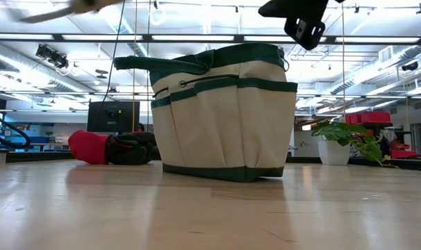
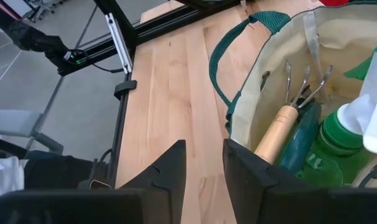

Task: Pick & Place Garden tools in Gardening bag
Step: Put the light brown rake into the white bag

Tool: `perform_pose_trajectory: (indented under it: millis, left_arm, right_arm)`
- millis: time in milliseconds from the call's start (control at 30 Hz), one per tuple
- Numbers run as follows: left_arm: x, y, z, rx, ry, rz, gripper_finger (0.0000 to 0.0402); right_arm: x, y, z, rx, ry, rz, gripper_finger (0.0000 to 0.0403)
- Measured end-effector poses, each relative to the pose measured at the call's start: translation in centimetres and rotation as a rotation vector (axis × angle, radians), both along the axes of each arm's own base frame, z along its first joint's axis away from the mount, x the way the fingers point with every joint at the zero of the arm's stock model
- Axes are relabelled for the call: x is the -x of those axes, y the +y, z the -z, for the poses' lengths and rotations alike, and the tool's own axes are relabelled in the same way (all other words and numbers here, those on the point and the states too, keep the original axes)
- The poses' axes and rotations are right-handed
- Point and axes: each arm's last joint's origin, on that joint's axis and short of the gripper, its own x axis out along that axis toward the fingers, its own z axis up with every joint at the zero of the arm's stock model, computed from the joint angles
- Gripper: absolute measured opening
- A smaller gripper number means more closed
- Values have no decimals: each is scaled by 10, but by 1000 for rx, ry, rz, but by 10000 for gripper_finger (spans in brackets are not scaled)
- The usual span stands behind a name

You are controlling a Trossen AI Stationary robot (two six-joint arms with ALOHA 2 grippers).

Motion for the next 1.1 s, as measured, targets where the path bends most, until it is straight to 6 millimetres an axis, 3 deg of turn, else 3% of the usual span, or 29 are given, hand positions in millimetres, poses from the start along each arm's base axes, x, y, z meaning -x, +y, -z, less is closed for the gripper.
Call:
perform_pose_trajectory:
  millis: [100, 300, 600, 900, 1100]
  left_arm:
    - [-6, 7, -14, -105, -40, 122, 68]
    - [-20, 15, -21, -313, -87, 319, 68]
    - [-44, 9, -32, -340, -254, 547, 68]
    - [-63, 29, -7, -318, -287, 637, 68]
    - [-69, 43, 0, -292, -317, 645, 68]
  right_arm:
    - [0, 0, 1, 4, 9, 0, 106]
    - [3, -1, 4, 14, 51, 4, 106]
    - [3, -1, 6, 14, 71, 10, 106]
    - [5, -4, 9, 34, 106, 49, 106]
    - [7, -4, 12, 32, 135, 61, 106]
